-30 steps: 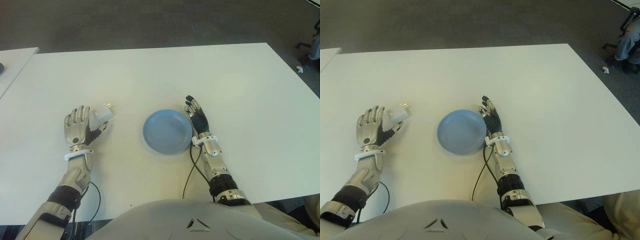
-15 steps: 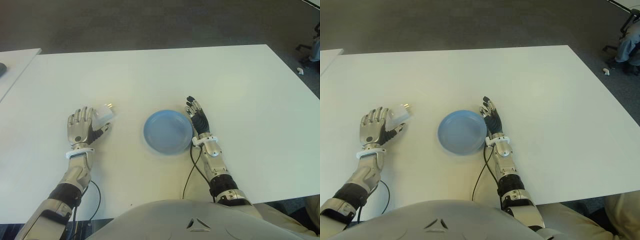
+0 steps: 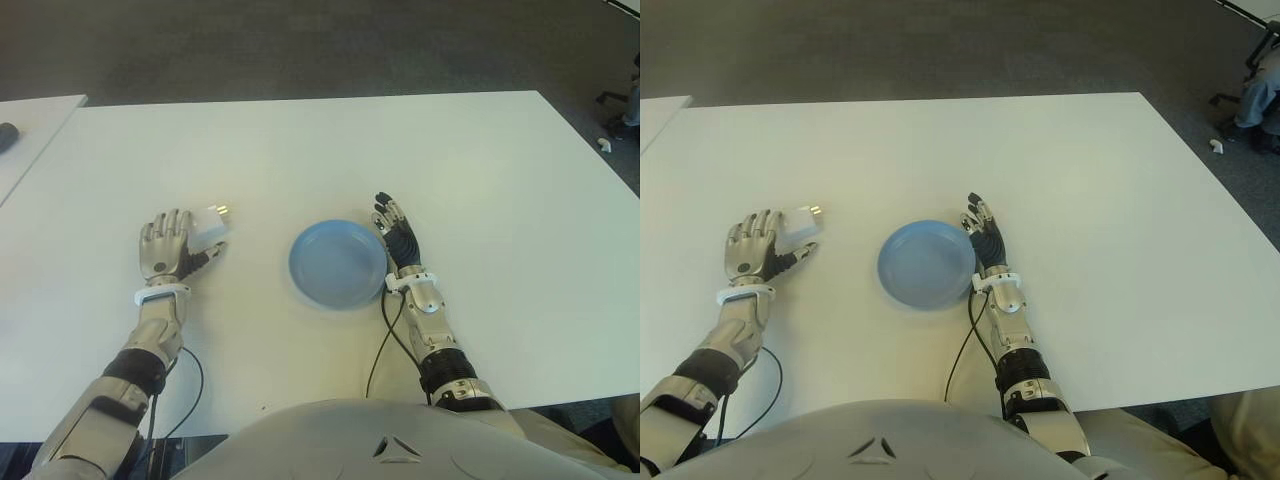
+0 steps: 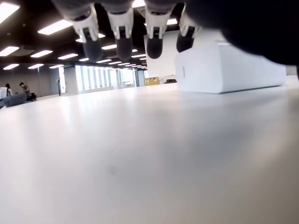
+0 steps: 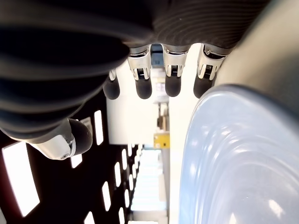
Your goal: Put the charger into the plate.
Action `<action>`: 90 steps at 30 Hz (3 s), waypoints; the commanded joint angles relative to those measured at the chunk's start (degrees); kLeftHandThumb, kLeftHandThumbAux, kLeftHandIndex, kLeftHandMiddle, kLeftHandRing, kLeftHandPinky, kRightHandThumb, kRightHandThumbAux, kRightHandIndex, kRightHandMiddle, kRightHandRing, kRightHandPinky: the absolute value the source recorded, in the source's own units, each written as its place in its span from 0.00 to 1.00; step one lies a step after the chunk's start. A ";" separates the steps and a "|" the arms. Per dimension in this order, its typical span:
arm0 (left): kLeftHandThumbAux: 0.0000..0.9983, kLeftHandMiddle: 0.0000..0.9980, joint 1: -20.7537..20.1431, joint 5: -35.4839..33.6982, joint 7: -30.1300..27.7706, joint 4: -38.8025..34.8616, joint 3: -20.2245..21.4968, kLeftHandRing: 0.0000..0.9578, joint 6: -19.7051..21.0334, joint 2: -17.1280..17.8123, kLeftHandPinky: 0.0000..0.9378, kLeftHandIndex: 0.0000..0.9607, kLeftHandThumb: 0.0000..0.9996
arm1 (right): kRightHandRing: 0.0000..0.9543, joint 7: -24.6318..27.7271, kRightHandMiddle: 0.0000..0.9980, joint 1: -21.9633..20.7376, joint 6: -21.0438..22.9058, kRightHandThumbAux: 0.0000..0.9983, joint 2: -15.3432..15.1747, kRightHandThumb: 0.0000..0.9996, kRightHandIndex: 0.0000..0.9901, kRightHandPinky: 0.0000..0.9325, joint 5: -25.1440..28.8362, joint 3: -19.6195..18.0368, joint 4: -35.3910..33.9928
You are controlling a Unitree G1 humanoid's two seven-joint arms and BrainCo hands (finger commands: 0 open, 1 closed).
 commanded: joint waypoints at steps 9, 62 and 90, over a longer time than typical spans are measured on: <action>0.19 0.02 -1.62 0.31 -5.35 16.36 -6.45 0.00 -4.11 -6.38 0.00 0.00 0.11 | 0.00 -0.17 0.00 9.13 6.73 0.47 0.10 0.21 0.00 0.04 0.76 -0.75 11.24; 0.21 0.31 -7.90 0.63 3.48 25.60 -9.59 0.30 -10.63 -7.52 0.34 0.24 0.20 | 0.00 -0.06 0.00 9.80 6.76 0.48 0.21 0.19 0.00 0.06 0.82 -1.05 11.05; 0.68 0.86 -9.02 2.74 21.83 33.08 -14.01 0.88 -17.24 -7.54 0.93 0.83 0.58 | 0.01 0.19 0.00 9.89 6.46 0.57 -0.55 0.14 0.01 0.08 0.30 -0.11 10.80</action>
